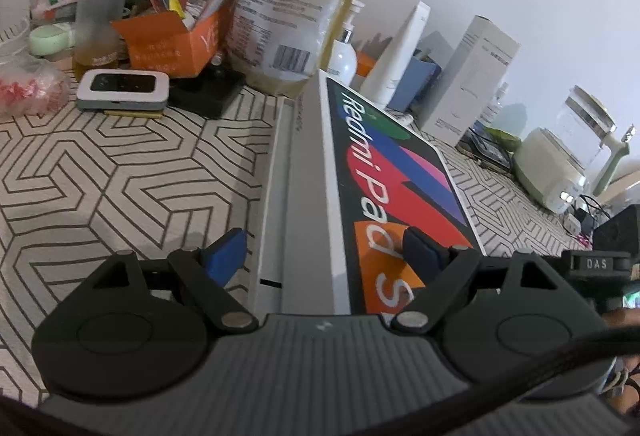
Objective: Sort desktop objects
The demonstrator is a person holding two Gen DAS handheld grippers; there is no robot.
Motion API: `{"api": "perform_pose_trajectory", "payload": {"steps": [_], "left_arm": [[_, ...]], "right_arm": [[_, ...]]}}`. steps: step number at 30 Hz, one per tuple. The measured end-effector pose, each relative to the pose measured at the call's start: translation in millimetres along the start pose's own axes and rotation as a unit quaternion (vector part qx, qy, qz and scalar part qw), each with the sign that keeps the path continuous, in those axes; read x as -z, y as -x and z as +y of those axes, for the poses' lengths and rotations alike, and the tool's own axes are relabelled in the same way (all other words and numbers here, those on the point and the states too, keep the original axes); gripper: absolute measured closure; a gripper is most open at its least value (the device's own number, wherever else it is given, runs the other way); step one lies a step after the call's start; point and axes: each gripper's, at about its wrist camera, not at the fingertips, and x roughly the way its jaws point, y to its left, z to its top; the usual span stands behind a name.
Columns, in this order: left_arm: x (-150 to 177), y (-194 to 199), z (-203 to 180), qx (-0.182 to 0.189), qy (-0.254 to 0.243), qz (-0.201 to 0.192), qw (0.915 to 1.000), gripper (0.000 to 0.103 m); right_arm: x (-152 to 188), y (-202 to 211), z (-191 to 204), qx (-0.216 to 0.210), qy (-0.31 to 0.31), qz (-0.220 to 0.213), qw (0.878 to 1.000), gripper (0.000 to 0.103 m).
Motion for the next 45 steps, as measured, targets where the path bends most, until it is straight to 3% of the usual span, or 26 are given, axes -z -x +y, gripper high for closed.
{"api": "perform_pose_trajectory", "payload": {"steps": [4,14,20,25,31,45], "left_arm": [[1.9,-1.3,-5.4,-0.002,-0.013,0.003,0.9999,0.020],[1.2,0.4,-2.7,0.000,-0.007,0.002,1.0000,0.021],[0.6,0.5,-0.2,0.002,-0.002,0.003,1.0000,0.021],[1.5,-0.2,-2.1,0.001,-0.008,0.002,1.0000,0.022],[2.3,0.3,-3.9,-0.003,-0.007,-0.005,1.0000,0.021],[2.1,4.5,-4.3,-0.011,-0.014,-0.008,0.9998,0.019]], "right_arm": [[-0.8,7.6,2.1,-0.043,-0.002,-0.009,0.999,0.044],[-0.8,9.5,4.0,-0.047,-0.001,-0.018,0.999,0.044],[1.3,-0.9,-1.0,-0.033,-0.022,0.013,0.999,0.042],[4.9,-10.3,4.8,-0.015,-0.004,0.026,1.000,0.033],[4.8,2.9,4.9,-0.006,0.004,-0.002,1.000,0.059],[1.9,11.7,2.9,-0.051,-0.015,-0.025,0.998,0.059]]}}
